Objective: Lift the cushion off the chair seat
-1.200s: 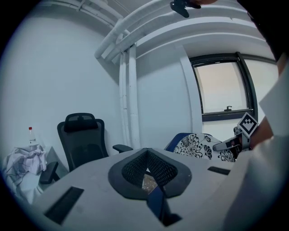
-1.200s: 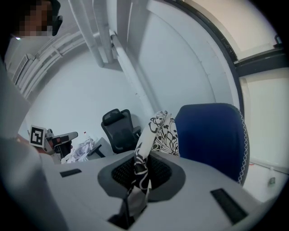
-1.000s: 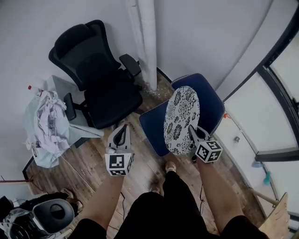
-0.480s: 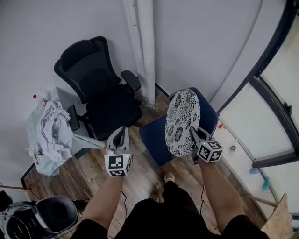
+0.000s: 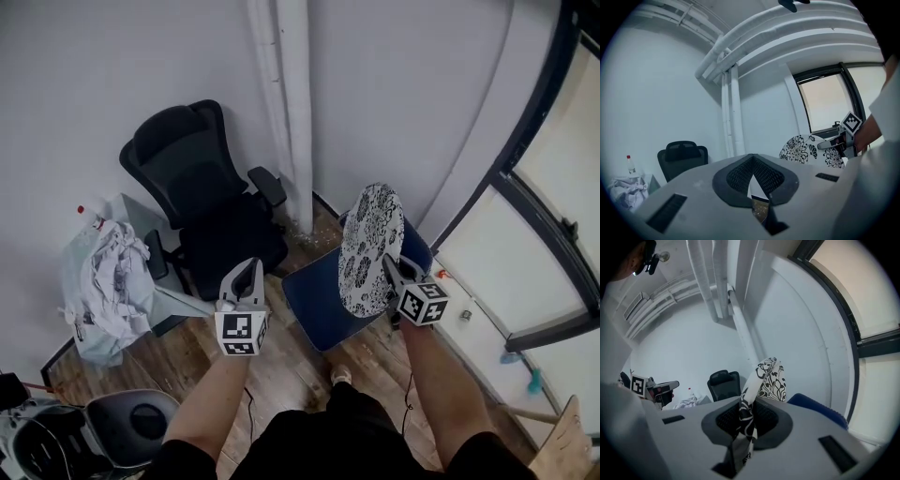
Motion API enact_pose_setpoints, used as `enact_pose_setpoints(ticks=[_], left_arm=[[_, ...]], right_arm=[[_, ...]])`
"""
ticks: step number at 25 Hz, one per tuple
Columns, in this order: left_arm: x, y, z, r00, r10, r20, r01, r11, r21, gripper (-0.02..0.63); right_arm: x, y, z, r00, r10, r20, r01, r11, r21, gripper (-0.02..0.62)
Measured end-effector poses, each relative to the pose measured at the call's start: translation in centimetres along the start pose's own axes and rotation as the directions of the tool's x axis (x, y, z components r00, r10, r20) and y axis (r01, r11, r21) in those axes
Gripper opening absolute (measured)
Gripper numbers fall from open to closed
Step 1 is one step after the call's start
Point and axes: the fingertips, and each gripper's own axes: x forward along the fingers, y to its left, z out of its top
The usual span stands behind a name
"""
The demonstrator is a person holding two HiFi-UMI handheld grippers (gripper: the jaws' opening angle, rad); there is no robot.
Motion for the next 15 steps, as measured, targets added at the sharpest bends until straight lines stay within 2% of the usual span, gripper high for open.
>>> enact_pose_setpoints(ticks=[7,15], left_arm=[[0.8,0.5,4.1,0.998,0.017,0.055,-0.016,1.0,-0.017,0.005],[1.2,2.3,6.8,0.998,0.042,0.042,-0.042,0.999,-0.012,0.004]], right_arm=[[0.2,1.4,5.6,0.997,0.045,0.068,-0.041,0.998,-0.053,0.043],[0.6,3.7,11.2,0.987,0.093,0.134,-0.088,0.995,-0.04,0.043]])
